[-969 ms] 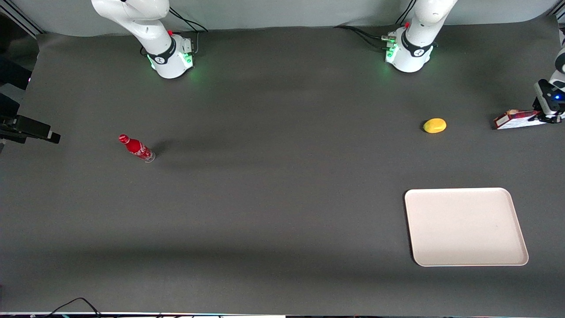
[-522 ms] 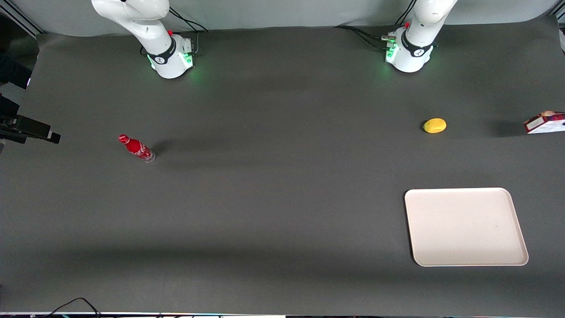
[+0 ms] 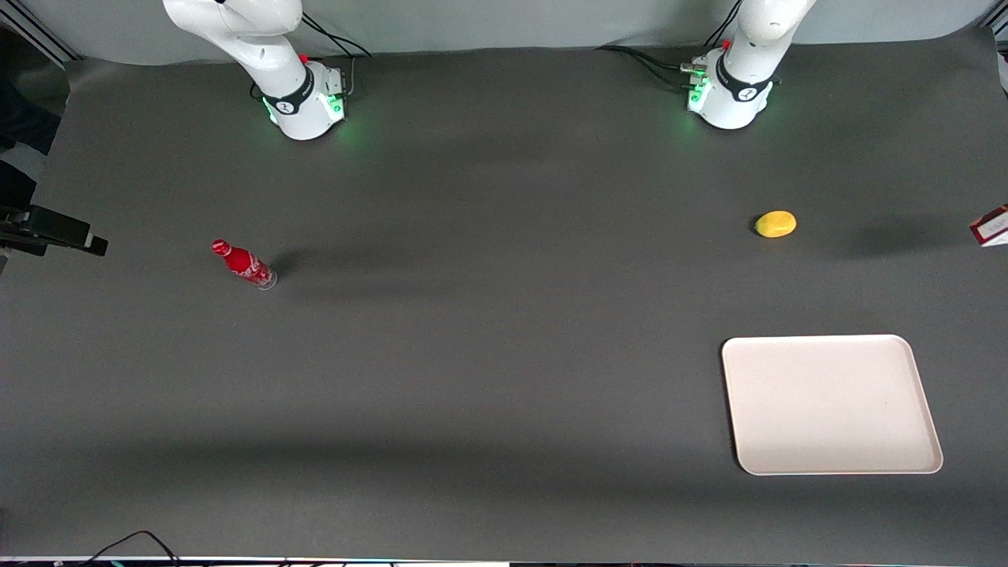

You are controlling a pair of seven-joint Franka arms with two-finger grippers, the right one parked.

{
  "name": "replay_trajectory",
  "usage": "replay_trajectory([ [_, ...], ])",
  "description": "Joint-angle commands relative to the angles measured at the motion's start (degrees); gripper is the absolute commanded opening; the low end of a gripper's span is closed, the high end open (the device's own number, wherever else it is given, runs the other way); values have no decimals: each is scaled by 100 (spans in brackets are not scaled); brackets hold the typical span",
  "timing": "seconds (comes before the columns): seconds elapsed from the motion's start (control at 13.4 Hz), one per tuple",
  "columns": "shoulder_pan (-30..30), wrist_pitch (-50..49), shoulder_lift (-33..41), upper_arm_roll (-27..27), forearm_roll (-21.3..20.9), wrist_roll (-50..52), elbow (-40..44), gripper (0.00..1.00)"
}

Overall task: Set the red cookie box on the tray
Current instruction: 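Lift the cookie box and carry it toward the white tray, then lower the held cookie box onto the white tray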

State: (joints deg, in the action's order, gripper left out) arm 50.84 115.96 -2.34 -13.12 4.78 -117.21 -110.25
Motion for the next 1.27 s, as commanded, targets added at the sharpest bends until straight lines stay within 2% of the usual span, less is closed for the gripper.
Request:
replay_trajectory([
  [0.0, -450, -214, -108, -59, -117, 2368, 389, 0],
  [0.15, -846, -205, -283, -59, -363, 4582, 626, 0],
  [0.22, -1013, -222, -467, -51, -521, 5367, 845, 0],
  [0.52, -1401, -196, -1469, -51, -496, 7838, 1628, 0],
  [0.67, -1778, -135, -2013, -25, -601, 8851, 2101, 0],
  [0.82, -2094, -187, -2558, -24, -977, 9914, 2664, 0],
  [1.19, -2289, 224, -4219, -16, -1225, 10148, 4045, 0],
])
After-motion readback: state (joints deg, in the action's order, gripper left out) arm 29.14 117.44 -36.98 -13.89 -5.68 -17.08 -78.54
